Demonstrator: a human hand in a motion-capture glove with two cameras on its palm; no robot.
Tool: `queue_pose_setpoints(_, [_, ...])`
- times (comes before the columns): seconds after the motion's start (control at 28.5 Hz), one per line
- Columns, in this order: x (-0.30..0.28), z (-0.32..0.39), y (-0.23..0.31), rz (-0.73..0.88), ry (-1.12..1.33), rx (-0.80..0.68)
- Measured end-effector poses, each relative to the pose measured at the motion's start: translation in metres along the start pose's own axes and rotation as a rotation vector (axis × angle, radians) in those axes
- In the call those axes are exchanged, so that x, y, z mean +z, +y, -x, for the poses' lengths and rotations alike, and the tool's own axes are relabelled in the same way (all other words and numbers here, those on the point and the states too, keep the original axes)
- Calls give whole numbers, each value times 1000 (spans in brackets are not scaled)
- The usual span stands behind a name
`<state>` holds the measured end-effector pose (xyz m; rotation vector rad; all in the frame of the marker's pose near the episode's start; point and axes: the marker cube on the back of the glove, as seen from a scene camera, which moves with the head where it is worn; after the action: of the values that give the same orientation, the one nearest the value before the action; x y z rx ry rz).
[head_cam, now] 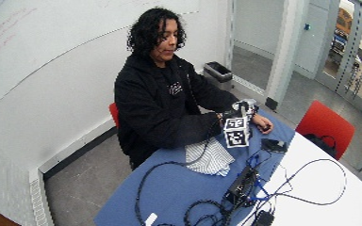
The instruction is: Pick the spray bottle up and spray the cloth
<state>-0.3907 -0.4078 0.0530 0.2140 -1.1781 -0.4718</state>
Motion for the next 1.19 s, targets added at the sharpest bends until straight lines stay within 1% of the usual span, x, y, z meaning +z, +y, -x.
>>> queue_pose_setpoints(0.46, [-3,-4,10,-120,-5,-74])
queue_pose_setpoints(0.7, [-5,-4,10,-123,-30,-70])
queue_pose_setpoints(0.81, [-4,-7,11,-71,-65,-20])
queue_pose_setpoints(0.95, [-11,-6,20,97,-56,84])
queue_pose_setpoints(1.05, [-31,2,33,205,65,106])
queue_pose_setpoints(1.19, [-81,17,48,256,290,56])
